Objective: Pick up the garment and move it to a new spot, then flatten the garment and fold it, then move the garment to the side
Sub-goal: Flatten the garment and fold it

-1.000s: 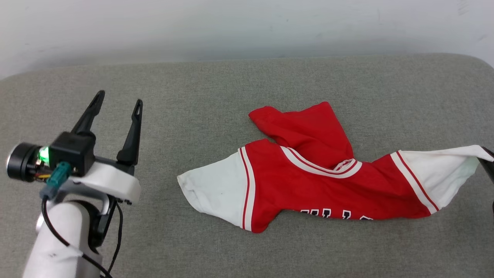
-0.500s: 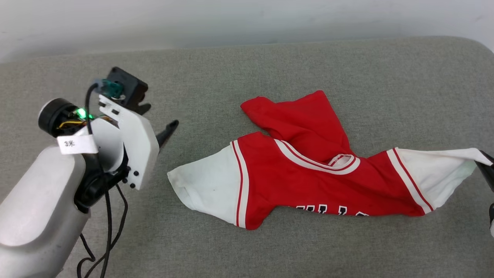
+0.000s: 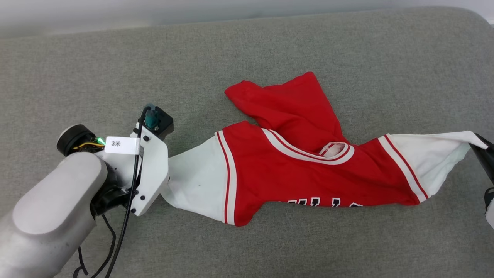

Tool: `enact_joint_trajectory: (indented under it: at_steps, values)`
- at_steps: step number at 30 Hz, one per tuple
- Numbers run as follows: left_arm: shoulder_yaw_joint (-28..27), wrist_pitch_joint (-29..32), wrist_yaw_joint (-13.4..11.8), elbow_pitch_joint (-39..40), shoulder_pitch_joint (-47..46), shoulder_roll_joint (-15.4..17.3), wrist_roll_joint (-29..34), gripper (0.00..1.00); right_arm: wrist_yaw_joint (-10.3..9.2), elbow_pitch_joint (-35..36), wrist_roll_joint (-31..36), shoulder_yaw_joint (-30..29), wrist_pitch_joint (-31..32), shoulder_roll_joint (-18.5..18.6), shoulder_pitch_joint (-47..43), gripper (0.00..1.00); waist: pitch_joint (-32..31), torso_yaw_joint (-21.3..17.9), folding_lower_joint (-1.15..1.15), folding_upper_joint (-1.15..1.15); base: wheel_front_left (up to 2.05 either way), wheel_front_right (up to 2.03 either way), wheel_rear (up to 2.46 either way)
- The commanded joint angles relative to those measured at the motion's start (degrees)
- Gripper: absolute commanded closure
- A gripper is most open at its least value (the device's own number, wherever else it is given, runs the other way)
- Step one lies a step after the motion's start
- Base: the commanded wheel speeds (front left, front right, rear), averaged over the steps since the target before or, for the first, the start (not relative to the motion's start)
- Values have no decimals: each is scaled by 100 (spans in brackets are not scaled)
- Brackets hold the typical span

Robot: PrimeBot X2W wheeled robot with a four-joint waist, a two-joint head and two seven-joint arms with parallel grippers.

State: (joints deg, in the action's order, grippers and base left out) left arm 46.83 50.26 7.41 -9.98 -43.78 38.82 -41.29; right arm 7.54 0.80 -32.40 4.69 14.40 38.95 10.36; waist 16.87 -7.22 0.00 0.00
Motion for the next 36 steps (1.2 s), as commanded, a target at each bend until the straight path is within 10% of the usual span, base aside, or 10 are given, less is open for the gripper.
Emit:
enact_joint_trajectory:
  at_steps: [1,10,11,12,13,26,36]
  values:
    - [111,16,-2,-113,-77,9,-67,0,-10,2,-31,34,-41,16,95,100,116,-72,0,0,0,0,0]
    - [1122,82,-8,-707,-98,5,-365,0,-9,-77,-71,232,-154,48,321,100,382,-173,0,0,0,0,0]
    - [1247,113,-8,-726,-74,8,-416,34,-10,-86,-72,245,-167,47,344,100,387,-175,0,0,0,0,0]
    - [1343,78,-8,-739,-82,26,-449,90,-10,-98,-70,260,-175,44,365,100,388,-176,0,0,0,0,0]
    - [1401,15,-8,-766,-108,35,-493,100,-10,-113,-66,275,-176,35,379,100,382,-172,0,0,0,0,0]
    - [837,-2149,-49,-758,-689,152,-312,100,-10,-229,70,67,-288,113,335,100,-268,136,0,0,0,0,0]
    - [176,-3401,-533,3,-971,463,17,100,-10,-5,207,-353,-338,243,493,100,-723,334,0,0,0,0,0]
